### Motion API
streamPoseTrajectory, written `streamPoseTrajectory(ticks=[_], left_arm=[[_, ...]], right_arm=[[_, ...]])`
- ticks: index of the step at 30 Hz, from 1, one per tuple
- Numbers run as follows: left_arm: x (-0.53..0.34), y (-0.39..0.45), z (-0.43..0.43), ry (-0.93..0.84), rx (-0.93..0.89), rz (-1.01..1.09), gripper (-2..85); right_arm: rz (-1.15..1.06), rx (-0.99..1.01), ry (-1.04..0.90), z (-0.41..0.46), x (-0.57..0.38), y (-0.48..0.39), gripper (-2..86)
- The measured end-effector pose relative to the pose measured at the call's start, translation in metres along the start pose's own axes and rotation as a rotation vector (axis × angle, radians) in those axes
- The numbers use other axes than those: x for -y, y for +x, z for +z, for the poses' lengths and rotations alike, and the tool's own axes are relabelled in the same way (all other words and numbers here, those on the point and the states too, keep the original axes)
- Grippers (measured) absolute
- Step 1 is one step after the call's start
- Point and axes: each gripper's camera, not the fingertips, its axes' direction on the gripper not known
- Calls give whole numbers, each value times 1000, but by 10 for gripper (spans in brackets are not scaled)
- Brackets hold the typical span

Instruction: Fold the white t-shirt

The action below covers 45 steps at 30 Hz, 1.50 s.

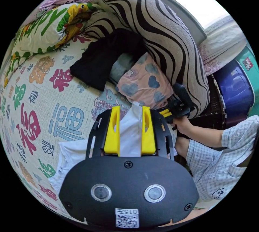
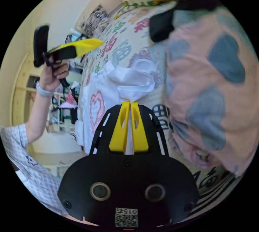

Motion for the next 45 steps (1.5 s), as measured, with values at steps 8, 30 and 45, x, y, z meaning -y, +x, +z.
streamPoseTrajectory(ticks=[8,30,45], left_arm=[[-19,-6,57,-179,178,61,119],[-91,-35,63,75,131,-107,83],[-598,-63,-113,481,256,-1194,93]], right_arm=[[228,172,162,-3,-17,53,103],[253,-201,13,107,24,5,-4],[-324,71,-169,279,90,-234,71]])
